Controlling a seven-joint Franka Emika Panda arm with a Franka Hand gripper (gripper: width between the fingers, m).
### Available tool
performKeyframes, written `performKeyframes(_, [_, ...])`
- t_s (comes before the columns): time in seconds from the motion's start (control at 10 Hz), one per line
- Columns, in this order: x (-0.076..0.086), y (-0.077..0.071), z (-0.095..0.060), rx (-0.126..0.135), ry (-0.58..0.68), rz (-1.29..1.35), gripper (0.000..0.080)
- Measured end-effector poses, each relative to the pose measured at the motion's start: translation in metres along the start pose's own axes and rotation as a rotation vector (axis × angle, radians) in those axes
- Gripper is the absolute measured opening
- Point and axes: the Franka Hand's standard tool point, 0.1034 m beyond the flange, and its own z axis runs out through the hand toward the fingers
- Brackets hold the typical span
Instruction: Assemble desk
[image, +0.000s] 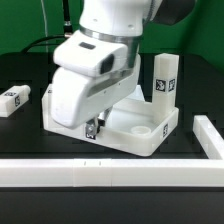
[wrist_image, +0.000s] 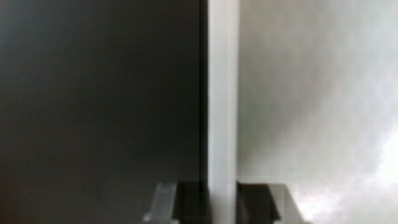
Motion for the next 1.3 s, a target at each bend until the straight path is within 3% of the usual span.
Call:
performKeyframes(0.3, [0.029, 0.011, -0.003, -0.016, -0.042, -0.301, 0.0063])
performKeyframes(0.6, [0.023, 0.016, -0.001, -0.024, -0.065, -0.470, 0.0063])
performKeyframes(0.8, [0.026, 0.015, -0.002, -0.023, -0.064, -0.437, 0.0063])
performKeyframes(0.9, [0.040, 0.018, -0.004, -0.015, -0.064, -0.419, 0.0063])
performKeyframes(1.3, [0.086, 0.038, -0.011, -0.039, -0.050, -0.390, 0.0063])
